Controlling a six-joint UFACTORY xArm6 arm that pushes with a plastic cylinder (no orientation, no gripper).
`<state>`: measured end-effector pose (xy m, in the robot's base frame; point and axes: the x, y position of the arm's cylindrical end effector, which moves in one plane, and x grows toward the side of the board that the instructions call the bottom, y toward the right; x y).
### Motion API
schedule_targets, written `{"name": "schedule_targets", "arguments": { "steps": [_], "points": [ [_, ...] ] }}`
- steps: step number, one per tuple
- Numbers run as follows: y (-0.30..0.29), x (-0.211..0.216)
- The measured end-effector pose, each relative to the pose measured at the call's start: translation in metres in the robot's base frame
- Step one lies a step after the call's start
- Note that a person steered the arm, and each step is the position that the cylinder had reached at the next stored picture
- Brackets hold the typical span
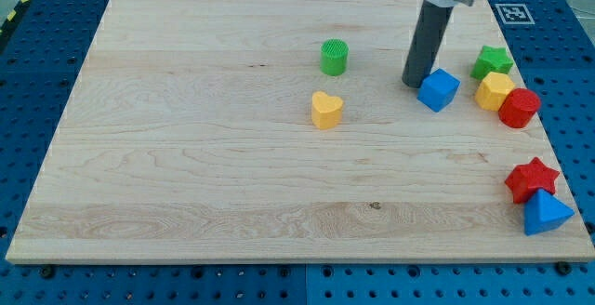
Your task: Push the yellow heart into blue cube
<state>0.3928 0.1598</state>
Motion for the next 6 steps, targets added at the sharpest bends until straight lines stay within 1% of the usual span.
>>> {"name": "schedule_targets", "arguments": {
  "steps": [1,2,4,5,6],
  "points": [
    [0.009,0.0],
    [-0.01,0.0],
    [-0.138,0.003],
    [-0.174,0.03],
    [-0.154,0.061]
  ]
}}
